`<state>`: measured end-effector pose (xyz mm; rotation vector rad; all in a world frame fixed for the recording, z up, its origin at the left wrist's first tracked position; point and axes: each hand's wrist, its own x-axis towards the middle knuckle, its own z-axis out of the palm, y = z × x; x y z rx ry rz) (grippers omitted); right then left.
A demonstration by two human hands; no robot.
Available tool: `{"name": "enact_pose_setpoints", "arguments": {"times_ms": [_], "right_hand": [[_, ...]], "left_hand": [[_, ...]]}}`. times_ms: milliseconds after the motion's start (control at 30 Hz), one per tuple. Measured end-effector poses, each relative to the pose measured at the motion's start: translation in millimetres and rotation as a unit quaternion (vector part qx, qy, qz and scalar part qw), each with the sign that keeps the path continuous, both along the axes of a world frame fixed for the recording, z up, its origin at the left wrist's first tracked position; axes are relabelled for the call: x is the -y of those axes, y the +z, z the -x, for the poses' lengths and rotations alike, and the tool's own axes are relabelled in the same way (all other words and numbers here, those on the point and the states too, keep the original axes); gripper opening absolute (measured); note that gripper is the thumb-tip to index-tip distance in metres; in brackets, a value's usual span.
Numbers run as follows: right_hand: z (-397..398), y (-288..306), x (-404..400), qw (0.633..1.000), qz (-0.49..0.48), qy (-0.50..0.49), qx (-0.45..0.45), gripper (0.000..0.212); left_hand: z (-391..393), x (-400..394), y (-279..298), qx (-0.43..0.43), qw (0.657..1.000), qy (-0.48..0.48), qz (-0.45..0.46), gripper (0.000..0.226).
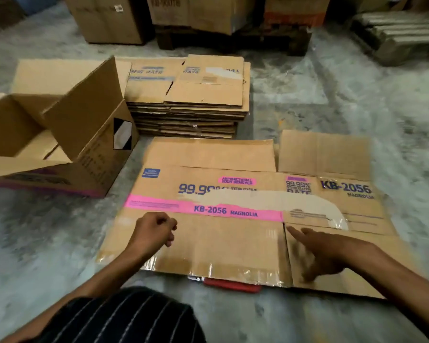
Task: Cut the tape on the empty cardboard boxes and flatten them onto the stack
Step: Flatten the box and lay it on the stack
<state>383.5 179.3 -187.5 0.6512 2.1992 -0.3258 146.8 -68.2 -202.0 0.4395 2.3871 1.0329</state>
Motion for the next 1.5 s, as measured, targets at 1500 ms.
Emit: {"name": "enact_pose_setpoints", "arguments": {"times_ms": [1500], "right_hand": [[-6, -140, -99, 0.896, -0.195, -0.208, -0.341, 0.071]], "left_hand": [[-29, -216, -133, -0.321, 0.826, -0.443, 0.136, 0.073]]}}
